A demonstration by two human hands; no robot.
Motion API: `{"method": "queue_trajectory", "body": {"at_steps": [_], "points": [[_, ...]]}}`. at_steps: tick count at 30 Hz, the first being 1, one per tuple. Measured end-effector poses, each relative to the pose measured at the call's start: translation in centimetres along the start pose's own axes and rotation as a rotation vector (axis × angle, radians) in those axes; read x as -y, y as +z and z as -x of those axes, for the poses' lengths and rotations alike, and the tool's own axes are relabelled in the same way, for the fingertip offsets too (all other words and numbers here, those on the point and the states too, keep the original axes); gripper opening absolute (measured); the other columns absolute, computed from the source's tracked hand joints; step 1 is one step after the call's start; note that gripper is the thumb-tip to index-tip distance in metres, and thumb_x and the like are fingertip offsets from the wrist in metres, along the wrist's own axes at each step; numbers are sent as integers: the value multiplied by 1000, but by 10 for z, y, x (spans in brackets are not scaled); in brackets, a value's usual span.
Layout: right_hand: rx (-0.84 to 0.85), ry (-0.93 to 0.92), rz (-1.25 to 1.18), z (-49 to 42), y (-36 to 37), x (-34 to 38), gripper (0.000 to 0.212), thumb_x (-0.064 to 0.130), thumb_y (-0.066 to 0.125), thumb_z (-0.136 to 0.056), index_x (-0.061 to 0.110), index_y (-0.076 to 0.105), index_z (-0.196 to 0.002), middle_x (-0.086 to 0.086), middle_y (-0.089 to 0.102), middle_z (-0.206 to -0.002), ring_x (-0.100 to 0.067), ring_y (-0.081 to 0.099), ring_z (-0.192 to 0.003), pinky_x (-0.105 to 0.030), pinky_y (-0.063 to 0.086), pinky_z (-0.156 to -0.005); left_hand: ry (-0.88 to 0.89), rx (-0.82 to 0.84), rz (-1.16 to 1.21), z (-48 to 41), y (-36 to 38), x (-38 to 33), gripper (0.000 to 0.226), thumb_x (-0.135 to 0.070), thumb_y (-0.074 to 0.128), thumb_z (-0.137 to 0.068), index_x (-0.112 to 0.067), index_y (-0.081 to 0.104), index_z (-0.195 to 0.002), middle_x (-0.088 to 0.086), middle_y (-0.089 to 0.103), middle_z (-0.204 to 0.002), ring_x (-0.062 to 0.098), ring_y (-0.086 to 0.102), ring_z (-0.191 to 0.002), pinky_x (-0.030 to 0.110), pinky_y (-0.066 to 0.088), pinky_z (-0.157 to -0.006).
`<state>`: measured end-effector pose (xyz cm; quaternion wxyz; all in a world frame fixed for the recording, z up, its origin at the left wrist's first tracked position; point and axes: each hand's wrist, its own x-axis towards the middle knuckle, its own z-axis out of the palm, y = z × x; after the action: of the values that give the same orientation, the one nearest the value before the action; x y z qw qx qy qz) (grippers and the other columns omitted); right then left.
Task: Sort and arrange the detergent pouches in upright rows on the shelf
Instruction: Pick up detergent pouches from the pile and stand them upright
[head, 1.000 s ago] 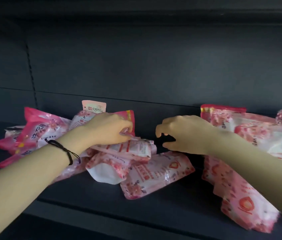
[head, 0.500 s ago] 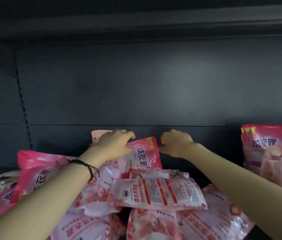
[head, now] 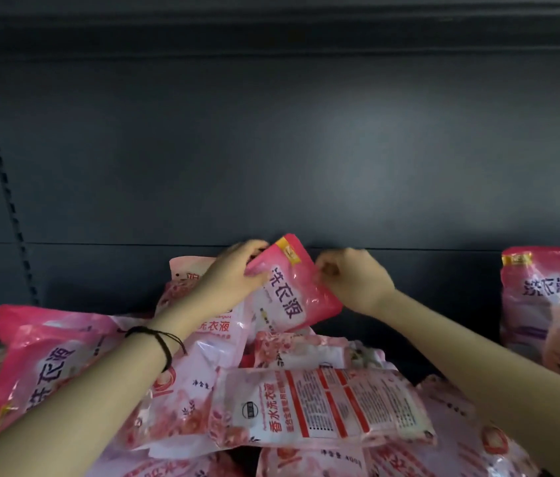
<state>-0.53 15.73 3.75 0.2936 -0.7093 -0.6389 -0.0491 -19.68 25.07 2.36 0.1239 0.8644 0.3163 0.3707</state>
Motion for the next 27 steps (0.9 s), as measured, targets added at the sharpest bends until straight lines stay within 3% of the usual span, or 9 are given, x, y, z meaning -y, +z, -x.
{"method": "queue_trajectory", "body": {"at_steps": [2,4,7,10,14,17,20,23,27], "points": [[-24,-76,-1,-1,-13,5,13,26,58,-87,31,60,-75,7,66,-77,-19,62,-74,-28,46,-64,-32,-20,150,-2,-2,-1,18,-17,65,-90,-17,63,-107,-16,67,-93,2,61,-85,28,48,-79],[-24,-145,6,-2,-19,9,11,26,58,-89,30,62,-79,9,65,-76,-19,62,-74,-30,49,-65,-59,-32,247,-2,-1,-1,5,-15,64,-90,-18,62,-87,-14,65,-73,-1,58,-67,27,44,-68],[-57,-202,-72,-2,-22,12,9,30,60,-89,28,66,-82,10,68,-79,-16,63,-77,-33,52,-70,-112,-95,436,-2,-1,-2,14,-11,63,-91,-19,57,-81,-6,69,-77,4,64,-68,24,50,-65],[-183,-145,-363,-2,-28,7,7,29,73,-82,25,68,-79,9,68,-74,-4,62,-67,-25,52,-68,-164,-244,597,-5,1,-12,17,-11,61,-92,-18,53,-78,-1,67,-77,12,63,-66,26,50,-56],[-96,90,-798,11,-34,-12,39,25,83,-71,17,66,-105,1,69,-96,-9,66,-87,-17,50,-74,-205,-437,774,-19,-2,-35,18,-9,61,-92,-17,52,-79,0,63,-76,14,60,-67,33,52,-63],[-7,147,-914,20,-37,-24,27,23,75,-81,19,66,-106,6,71,-94,-6,66,-85,-18,48,-70,-203,-389,877,-29,6,-58,16,-10,62,-92,-16,53,-80,0,66,-76,11,64,-65,28,54,-59],[-93,90,-976,21,-49,-33,6,15,66,-89,15,70,-92,4,72,-85,-5,66,-75,-19,51,-73,-310,-309,1047,-35,24,-79,15,-12,62,-91,-16,54,-79,-3,65,-70,11,64,-61,33,55,-63],[-203,115,-1021,22,-60,-48,13,6,60,-91,12,70,-85,2,71,-77,-10,64,-68,-23,54,-72,-358,-217,1170,-39,44,-95,13,-11,61,-92,-15,54,-82,3,65,-82,18,62,-74,41,53,-75],[-347,270,-1094,26,-66,-69,19,3,55,-93,15,64,-81,1,62,-69,-12,55,-61,-25,48,-62,-332,-66,1223,-46,68,-114,11,-10,59,-93,-15,54,-84,5,65,-87,20,62,-78,40,52,-75]]}}
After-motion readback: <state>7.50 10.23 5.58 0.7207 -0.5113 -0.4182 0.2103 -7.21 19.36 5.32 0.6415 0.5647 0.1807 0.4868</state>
